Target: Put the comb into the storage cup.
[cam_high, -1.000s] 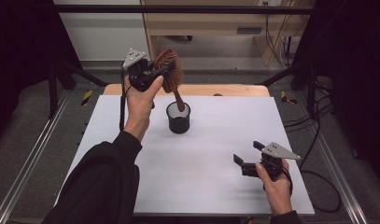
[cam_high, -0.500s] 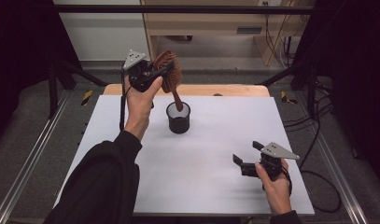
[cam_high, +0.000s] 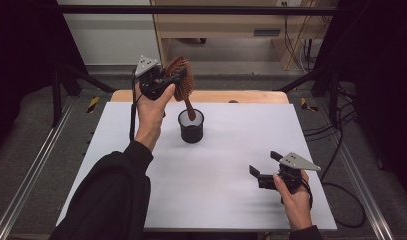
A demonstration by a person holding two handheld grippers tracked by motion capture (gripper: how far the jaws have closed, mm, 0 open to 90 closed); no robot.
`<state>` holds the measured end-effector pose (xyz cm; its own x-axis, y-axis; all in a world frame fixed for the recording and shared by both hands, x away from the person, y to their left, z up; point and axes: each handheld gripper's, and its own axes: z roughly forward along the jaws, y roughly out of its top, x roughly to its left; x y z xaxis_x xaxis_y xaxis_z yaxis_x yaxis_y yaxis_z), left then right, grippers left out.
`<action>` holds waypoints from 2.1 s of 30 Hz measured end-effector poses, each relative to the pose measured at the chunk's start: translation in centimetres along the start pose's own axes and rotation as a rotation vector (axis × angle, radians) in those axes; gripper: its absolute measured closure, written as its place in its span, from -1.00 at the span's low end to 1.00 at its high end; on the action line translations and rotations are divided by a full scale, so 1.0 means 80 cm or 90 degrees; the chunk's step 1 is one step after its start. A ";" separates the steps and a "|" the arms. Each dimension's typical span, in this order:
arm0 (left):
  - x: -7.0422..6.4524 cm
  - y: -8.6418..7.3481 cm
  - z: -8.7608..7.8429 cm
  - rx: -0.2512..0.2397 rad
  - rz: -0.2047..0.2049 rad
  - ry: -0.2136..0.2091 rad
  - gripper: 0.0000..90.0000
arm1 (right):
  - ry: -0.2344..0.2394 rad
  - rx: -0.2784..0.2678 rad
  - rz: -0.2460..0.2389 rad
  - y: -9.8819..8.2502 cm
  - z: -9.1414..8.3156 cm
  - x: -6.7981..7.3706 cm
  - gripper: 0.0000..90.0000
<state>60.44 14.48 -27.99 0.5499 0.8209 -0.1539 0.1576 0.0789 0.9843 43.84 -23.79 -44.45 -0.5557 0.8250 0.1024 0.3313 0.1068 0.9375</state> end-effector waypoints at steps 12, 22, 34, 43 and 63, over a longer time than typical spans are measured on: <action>0.002 -0.009 0.004 0.009 0.003 0.004 0.15 | 0.003 -0.003 0.002 0.000 0.001 0.001 -0.92; -0.003 -0.019 0.009 0.026 0.027 0.008 0.14 | 0.005 -0.010 0.003 0.001 0.000 0.001 -0.93; -0.004 -0.034 0.016 0.039 0.020 0.005 0.14 | 0.009 -0.009 0.006 0.001 0.001 0.001 -0.93; -0.007 -0.036 0.019 0.040 0.021 0.001 0.14 | 0.013 -0.008 0.005 0.001 0.001 0.001 -0.93; -0.005 -0.042 0.025 0.046 0.020 0.000 0.14 | 0.016 -0.008 0.006 0.001 0.002 0.001 -0.93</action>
<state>61.32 12.78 -31.44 0.5554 0.8224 -0.1234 0.1991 0.0125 0.9799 43.90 -23.62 -44.41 -0.5713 0.8119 0.1200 0.3274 0.0914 0.9405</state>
